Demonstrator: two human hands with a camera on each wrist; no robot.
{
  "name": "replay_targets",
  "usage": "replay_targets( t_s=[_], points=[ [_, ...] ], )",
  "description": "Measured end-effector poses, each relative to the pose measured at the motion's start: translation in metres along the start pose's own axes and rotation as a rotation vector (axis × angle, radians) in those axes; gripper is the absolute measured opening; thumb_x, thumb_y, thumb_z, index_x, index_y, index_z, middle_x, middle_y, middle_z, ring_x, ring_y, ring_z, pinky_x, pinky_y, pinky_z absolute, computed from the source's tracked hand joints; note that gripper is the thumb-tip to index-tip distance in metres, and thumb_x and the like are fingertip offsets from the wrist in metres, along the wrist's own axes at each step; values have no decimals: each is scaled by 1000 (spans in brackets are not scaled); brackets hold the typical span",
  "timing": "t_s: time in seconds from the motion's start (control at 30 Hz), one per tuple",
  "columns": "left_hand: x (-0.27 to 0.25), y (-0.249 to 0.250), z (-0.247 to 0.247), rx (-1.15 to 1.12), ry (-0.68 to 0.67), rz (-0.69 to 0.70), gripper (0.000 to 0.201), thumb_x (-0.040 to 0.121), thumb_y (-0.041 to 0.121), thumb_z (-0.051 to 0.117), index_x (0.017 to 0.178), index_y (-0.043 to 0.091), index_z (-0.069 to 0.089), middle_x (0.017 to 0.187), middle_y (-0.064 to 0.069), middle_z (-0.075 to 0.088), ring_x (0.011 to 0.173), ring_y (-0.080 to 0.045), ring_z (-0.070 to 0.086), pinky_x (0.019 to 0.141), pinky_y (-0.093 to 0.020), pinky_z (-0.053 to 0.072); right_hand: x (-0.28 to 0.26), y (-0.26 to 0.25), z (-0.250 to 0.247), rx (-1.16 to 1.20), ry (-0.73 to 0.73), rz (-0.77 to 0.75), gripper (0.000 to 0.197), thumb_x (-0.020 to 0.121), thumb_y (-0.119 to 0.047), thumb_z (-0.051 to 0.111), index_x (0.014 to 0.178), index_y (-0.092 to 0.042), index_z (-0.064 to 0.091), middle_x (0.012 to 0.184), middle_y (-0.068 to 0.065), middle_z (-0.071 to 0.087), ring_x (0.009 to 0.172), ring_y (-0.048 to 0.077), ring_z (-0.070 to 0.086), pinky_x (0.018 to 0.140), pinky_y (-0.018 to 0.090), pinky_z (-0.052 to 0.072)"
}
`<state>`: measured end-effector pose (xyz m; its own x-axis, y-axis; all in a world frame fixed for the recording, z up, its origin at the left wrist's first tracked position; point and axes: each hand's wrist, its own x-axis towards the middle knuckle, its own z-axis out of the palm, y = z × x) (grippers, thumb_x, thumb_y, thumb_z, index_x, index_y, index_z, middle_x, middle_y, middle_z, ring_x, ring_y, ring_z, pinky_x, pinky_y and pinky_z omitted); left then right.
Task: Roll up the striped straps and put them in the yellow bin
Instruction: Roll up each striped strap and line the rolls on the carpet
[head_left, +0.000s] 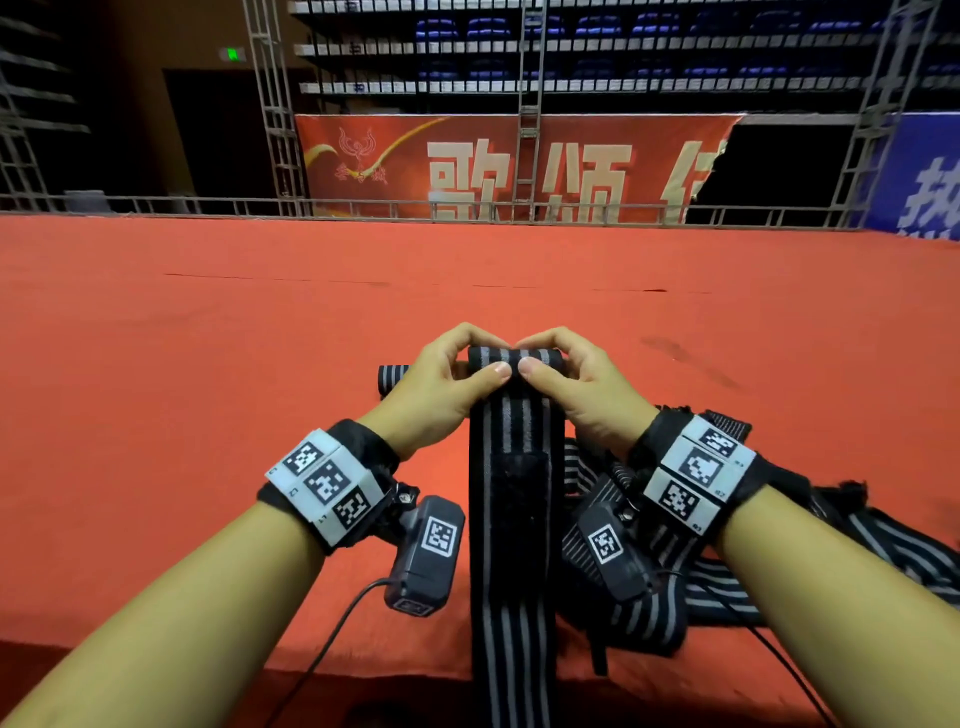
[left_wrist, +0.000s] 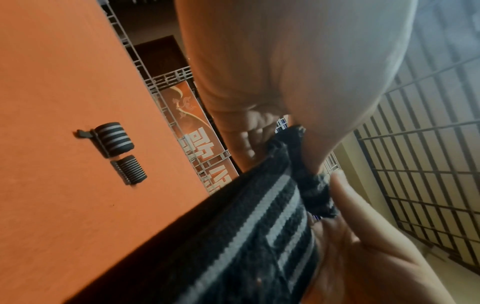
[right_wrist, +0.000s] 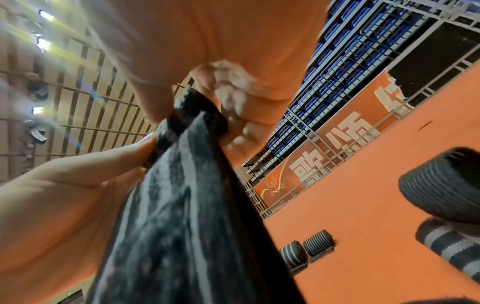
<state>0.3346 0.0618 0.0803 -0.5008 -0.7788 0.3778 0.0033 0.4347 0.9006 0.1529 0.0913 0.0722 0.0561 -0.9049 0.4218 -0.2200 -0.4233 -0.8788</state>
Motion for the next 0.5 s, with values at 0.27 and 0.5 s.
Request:
replay_targets(
  t_s=[0.27, 0.5],
  points=[
    [-3, -7, 5, -52, 13, -50, 12, 99, 24, 57, 107, 17, 59, 84, 2, 66, 80, -16, 66, 75, -38, 56, -4, -3, 0, -126, 6, -136, 24, 84, -23, 65, 101, -7, 59, 86, 9, 63, 78, 15, 59, 73, 38, 53],
    [-2, -4, 4, 105, -19, 53, 12, 98, 21, 59, 109, 18, 56, 87, -1, 69, 81, -13, 68, 76, -34, 58, -3, -1, -1, -47, -15, -3, 10, 93, -20, 62, 94, -10, 59, 75, 11, 54, 65, 25, 50, 53, 31, 42]
  ],
)
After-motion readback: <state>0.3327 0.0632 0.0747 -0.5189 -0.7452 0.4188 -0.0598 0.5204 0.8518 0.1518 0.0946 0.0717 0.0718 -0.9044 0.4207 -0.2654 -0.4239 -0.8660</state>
